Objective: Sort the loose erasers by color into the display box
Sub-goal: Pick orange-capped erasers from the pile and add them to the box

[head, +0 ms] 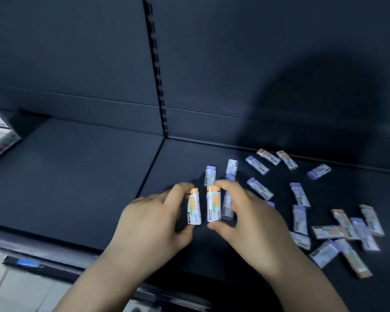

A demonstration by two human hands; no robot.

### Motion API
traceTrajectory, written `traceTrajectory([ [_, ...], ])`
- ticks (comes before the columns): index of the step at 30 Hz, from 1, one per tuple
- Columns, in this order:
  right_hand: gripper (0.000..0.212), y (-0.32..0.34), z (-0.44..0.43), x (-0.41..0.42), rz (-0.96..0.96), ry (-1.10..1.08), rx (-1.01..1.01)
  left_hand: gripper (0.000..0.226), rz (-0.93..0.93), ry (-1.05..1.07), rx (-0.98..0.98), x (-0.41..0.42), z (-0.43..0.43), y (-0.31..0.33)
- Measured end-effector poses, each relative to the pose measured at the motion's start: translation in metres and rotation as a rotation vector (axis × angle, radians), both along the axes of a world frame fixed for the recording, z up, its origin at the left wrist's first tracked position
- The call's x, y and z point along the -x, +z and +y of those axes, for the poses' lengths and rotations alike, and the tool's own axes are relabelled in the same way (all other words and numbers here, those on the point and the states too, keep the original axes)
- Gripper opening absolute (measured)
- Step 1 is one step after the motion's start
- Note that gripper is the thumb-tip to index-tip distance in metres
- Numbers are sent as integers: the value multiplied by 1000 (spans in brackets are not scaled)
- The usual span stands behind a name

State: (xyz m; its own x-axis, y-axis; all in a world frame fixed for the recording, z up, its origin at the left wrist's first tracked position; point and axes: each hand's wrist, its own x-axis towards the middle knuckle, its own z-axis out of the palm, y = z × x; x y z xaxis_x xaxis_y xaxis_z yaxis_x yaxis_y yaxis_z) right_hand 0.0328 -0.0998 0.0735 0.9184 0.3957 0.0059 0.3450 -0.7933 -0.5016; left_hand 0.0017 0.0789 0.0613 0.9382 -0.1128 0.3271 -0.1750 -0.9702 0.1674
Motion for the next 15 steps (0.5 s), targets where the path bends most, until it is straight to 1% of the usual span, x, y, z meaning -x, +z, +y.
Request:
traceTrajectory([
  [6, 65, 4, 102, 21, 18, -60, 5, 66, 48, -10, -26, 10, 108, 2],
  [9, 64, 5, 148, 29, 11, -81, -20, 69, 52, -37, -71, 12, 156, 5],
  [15, 66, 7, 194, 42, 23, -85, -36, 70, 54, -55, -73, 17, 199, 5],
])
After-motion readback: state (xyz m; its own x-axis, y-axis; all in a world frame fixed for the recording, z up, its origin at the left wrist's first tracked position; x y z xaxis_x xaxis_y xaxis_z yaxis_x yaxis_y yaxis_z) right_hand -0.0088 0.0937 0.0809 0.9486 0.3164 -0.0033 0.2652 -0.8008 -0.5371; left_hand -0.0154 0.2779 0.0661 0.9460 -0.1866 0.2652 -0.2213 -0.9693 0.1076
